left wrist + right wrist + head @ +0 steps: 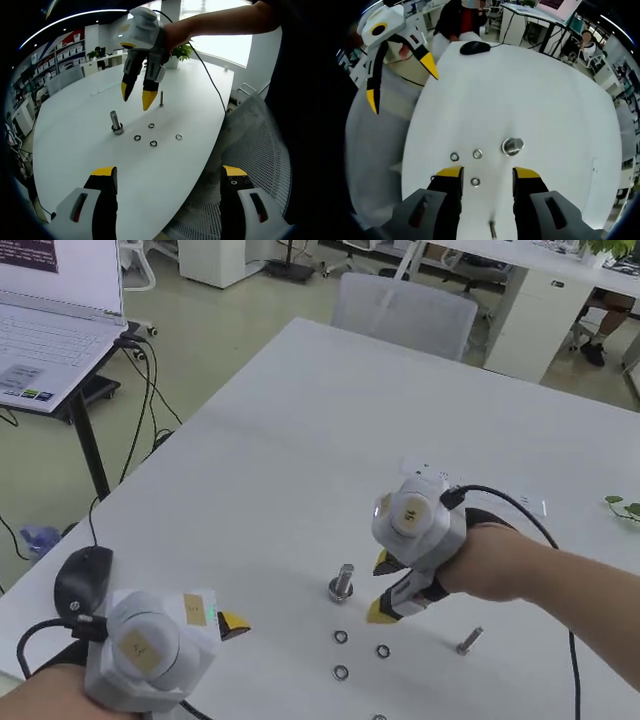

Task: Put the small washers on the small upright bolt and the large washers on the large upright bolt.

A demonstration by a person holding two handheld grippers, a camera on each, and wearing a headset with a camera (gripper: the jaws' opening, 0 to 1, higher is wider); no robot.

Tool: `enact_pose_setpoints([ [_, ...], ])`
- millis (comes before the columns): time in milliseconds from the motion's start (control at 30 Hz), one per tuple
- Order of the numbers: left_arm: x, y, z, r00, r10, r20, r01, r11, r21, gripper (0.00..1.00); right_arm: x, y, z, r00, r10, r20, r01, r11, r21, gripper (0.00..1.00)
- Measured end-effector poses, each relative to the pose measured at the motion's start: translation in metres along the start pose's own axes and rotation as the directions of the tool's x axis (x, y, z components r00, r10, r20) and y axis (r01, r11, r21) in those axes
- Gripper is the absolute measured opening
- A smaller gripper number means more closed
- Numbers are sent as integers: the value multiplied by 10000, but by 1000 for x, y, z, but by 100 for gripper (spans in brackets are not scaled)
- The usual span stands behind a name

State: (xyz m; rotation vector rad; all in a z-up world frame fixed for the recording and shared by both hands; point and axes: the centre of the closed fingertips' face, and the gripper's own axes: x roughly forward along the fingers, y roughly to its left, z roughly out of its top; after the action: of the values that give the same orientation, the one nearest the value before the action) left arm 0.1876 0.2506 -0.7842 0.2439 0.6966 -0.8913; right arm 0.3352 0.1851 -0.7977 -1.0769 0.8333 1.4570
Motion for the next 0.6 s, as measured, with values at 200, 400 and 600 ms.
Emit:
enact_pose_setpoints([
  [200,1,1,3,10000,8,15,-8,10000,45,84,-2,13,-9,9999,95,91,-95,10000,3,40],
  [400,1,-1,4,10000,20,-15,-20,10000,36,83,2,27,-22,9996,281,71,-281,9996,9,40],
  [600,1,-1,5,9999,148,73,-148,9999,14,84,6,32,-33,9995,322,-53,-321,9994,102,39],
])
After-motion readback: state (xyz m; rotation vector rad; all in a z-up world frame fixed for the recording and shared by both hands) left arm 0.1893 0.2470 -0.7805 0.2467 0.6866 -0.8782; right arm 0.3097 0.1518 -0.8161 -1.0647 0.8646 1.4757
